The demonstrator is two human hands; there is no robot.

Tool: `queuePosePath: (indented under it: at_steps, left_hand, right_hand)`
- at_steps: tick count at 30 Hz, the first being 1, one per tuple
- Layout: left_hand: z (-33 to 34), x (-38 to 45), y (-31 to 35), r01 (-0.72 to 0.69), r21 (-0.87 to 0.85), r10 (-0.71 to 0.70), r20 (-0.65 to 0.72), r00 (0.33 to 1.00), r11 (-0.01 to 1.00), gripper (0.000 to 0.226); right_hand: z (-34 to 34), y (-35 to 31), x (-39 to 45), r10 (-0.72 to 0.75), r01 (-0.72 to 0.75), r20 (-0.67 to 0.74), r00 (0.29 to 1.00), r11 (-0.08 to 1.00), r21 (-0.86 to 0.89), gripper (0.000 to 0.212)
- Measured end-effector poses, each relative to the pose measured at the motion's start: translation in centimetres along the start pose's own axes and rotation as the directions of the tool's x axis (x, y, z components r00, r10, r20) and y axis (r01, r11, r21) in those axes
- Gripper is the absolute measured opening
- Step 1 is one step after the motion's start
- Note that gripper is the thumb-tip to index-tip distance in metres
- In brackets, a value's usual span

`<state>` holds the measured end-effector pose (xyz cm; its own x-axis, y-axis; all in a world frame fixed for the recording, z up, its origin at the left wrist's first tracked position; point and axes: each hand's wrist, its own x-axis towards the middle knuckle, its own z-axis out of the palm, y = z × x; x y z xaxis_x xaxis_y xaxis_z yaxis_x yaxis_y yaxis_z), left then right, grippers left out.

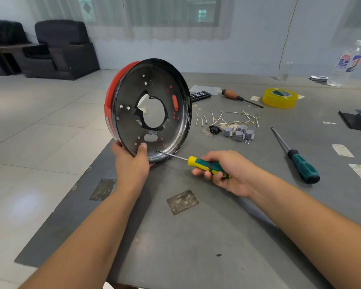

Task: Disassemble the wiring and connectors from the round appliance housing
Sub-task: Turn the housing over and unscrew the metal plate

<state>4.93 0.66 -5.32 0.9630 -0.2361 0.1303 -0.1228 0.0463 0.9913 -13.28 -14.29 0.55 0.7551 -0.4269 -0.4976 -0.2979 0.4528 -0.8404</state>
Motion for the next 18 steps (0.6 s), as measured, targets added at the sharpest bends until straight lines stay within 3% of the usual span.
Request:
queuePosePath:
  at_steps: [2,3,4,5,6,7,8,9,11,14,16,18]
  left_hand:
    - [0.0,0.0,0.1,0.004,0.000,-0.004,0.000,1.000,1.000,0.043]
    - [-0.1,0.0,0.0,0.005,0.004,-0.005,0.002,1.000,1.000,0.047]
    - [-0.1,0.0,0.1,0.006,0.002,-0.006,0.001,1.000,1.000,0.050]
    - [-0.2,0.1,0.1,0.008,-0.001,-0.008,0.002,1.000,1.000,0.051]
    - [-0.1,0.1,0.1,0.013,-0.006,-0.013,0.005,1.000,1.000,0.050]
    - [-0.1,0.0,0.1,0.017,-0.014,-0.017,0.009,1.000,1.000,0.049]
    - [0.0,0.0,0.0,0.017,-0.019,-0.017,0.016,1.000,1.000,0.046]
    - [0.0,0.0,0.0,0.012,-0.018,-0.012,0.019,1.000,1.000,0.043]
    - [0.1,-0.1,0.1,0.001,-0.008,-0.001,0.015,1.000,1.000,0.038]
    - [0.0,-0.2,0.2,0.002,-0.020,-0.002,0.010,1.000,1.000,0.043]
    - [0.1,-0.2,0.2,-0.003,-0.012,0.003,0.015,1.000,1.000,0.049]
    - [0.0,-0.2,0.2,-0.014,0.007,0.014,0.016,1.000,1.000,0.051]
  right_hand:
    - [0.5,0.2,0.1,-0.248,0.223,-0.021,0.969,0.903,-0.367,0.019]
    - [0.5,0.3,0.1,-0.403,0.344,0.027,0.915,0.743,-0.574,0.018]
    - [0.2,0.4,0.0,-0.551,0.429,0.119,0.826,0.477,-0.767,0.018]
    - [-0.3,0.5,0.0,-0.655,0.447,0.271,0.706,0.114,-0.887,0.020]
    - [-1.0,0.6,0.0,-0.678,0.389,0.457,0.575,-0.264,-0.882,0.022]
    - [-1.4,0.6,0.0,-0.646,0.296,0.609,0.460,-0.535,-0.791,0.020]
    - [-1.7,0.5,0.0,-0.613,0.229,0.698,0.371,-0.668,-0.708,0.018]
    - [-1.9,0.4,0.0,-0.612,0.221,0.726,0.314,-0.697,-0.682,0.019]
    - [-2.2,0.2,0.2,-0.703,0.321,0.641,0.310,-0.557,-0.766,0.024]
    - [-1.6,0.8,0.4,-0.811,0.419,0.339,0.477,-0.130,-0.899,0.034]
    - [-0.8,1.3,0.4,-0.797,0.500,0.134,0.589,0.230,-0.835,0.031]
    - [0.1,1.0,0.1,-0.725,0.563,-0.015,0.689,0.547,-0.619,0.022]
